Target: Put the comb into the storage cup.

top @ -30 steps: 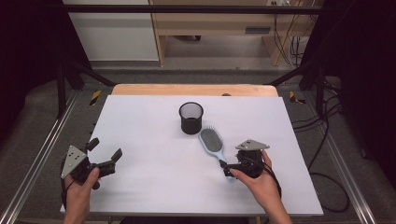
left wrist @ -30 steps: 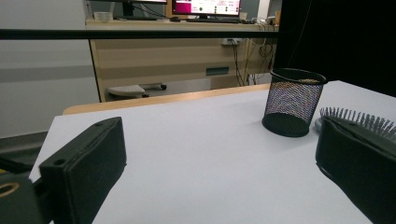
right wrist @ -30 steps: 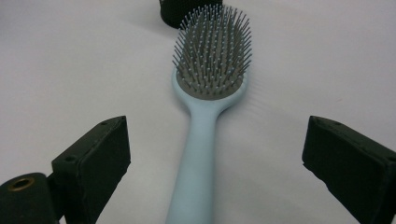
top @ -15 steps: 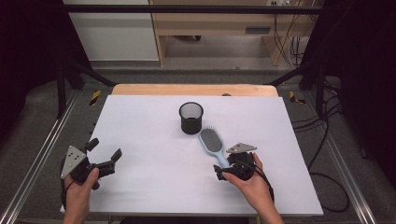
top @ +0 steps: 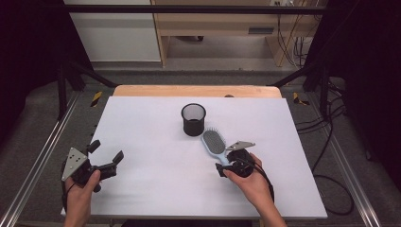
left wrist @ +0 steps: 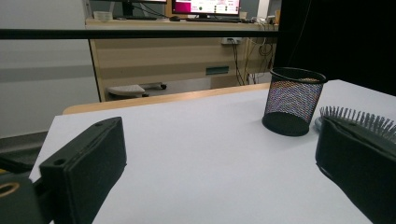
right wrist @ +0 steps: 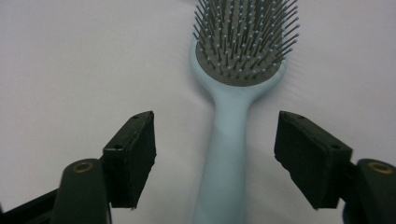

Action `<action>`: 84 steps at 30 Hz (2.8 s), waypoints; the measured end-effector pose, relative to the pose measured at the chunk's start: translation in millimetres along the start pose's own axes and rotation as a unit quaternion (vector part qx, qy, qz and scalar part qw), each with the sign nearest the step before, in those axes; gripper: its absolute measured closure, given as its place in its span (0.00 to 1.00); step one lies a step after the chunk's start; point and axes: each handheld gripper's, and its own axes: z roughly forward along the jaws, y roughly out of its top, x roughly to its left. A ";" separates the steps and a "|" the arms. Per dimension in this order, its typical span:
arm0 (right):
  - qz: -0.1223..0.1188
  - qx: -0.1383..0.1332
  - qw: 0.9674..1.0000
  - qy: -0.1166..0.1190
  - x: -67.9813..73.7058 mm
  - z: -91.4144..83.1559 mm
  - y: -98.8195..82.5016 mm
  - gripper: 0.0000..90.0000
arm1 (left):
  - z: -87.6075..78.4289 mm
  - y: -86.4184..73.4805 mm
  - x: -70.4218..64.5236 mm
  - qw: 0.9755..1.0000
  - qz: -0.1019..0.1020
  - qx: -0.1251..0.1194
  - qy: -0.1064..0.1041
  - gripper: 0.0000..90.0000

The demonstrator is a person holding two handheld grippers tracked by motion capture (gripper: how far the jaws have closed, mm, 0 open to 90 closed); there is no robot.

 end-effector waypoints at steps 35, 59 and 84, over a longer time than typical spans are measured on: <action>0.012 0.059 0.998 -0.027 -9.2 36.4 13.9 0.63 | 1.1 0.0 -0.1 1.000 0.003 0.003 -0.001 0.02; -0.004 0.050 0.999 -0.013 -13.2 32.3 9.2 0.77 | 3.8 -1.4 -3.3 1.000 0.015 0.014 -0.004 0.03; 0.024 -0.082 0.996 0.015 -35.3 -18.8 -7.5 0.77 | 0.3 3.6 -17.4 1.000 0.003 -0.001 -0.017 0.03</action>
